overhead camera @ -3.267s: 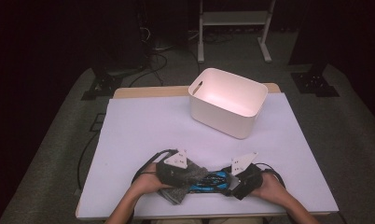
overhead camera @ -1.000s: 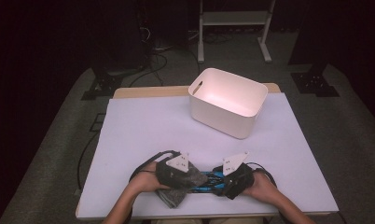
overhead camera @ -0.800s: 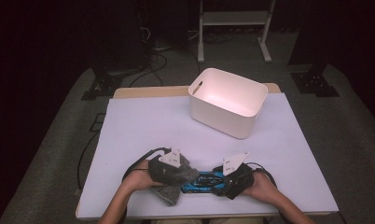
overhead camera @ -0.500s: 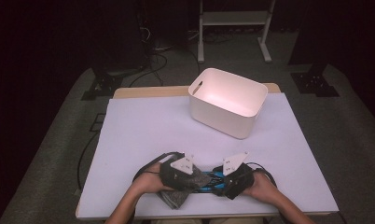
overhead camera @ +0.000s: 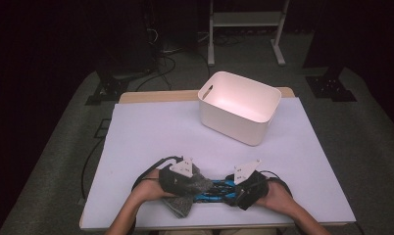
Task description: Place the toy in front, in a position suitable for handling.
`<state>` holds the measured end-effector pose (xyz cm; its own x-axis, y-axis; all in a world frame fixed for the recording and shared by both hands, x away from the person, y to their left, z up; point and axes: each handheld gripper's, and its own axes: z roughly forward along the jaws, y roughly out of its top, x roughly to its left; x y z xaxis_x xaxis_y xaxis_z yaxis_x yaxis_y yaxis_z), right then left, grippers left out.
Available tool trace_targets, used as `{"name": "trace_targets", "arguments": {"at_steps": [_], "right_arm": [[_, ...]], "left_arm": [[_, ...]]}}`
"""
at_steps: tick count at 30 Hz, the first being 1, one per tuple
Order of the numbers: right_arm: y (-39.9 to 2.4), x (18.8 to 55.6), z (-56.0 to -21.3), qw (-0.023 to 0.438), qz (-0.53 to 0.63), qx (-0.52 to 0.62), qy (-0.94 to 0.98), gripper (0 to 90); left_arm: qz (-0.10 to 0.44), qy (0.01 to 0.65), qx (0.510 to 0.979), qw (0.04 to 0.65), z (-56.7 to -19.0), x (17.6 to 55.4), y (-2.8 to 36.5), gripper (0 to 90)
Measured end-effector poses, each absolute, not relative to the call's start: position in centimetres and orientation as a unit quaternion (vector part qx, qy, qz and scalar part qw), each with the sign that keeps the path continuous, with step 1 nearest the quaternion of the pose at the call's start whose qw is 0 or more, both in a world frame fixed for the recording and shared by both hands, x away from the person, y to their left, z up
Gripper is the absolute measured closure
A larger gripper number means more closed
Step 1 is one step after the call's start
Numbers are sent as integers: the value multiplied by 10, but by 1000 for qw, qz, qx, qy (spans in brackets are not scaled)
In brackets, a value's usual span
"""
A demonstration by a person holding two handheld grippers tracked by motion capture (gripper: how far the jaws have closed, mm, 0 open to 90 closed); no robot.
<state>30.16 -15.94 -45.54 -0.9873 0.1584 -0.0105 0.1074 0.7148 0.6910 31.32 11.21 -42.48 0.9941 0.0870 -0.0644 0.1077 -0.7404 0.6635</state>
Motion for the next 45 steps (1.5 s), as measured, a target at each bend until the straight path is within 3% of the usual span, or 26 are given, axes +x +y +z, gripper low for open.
{"name": "trace_targets", "arguments": {"at_steps": [9, 19, 25, 28, 31, 34, 36, 45], "right_arm": [[-167, 301, -455, 38, 378, 66, 922, 217], [-168, 302, -457, 34, 386, 66, 919, 218], [-168, 302, -458, 34, 388, 65, 919, 218], [-167, 302, -458, 34, 387, 64, 919, 218], [-168, 302, -458, 34, 388, 64, 919, 218], [-168, 302, -458, 34, 388, 63, 919, 218], [-168, 303, -459, 32, 390, 63, 918, 218], [-169, 304, -459, 24, 391, 65, 918, 221]], "left_arm": [[14, 59, 936, 348, -417, 318, 102, 770], [-15, 31, 945, 325, -409, 337, 63, 760], [-33, 51, 933, 355, -398, 339, 71, 565], [-45, 67, 930, 358, -395, 345, 71, 530], [-53, 76, 926, 367, -396, 349, 67, 549], [-57, 64, 929, 360, -397, 349, 63, 721], [-57, 60, 935, 346, -401, 349, 58, 785], [-76, 48, 941, 325, -413, 351, 34, 791]]}}
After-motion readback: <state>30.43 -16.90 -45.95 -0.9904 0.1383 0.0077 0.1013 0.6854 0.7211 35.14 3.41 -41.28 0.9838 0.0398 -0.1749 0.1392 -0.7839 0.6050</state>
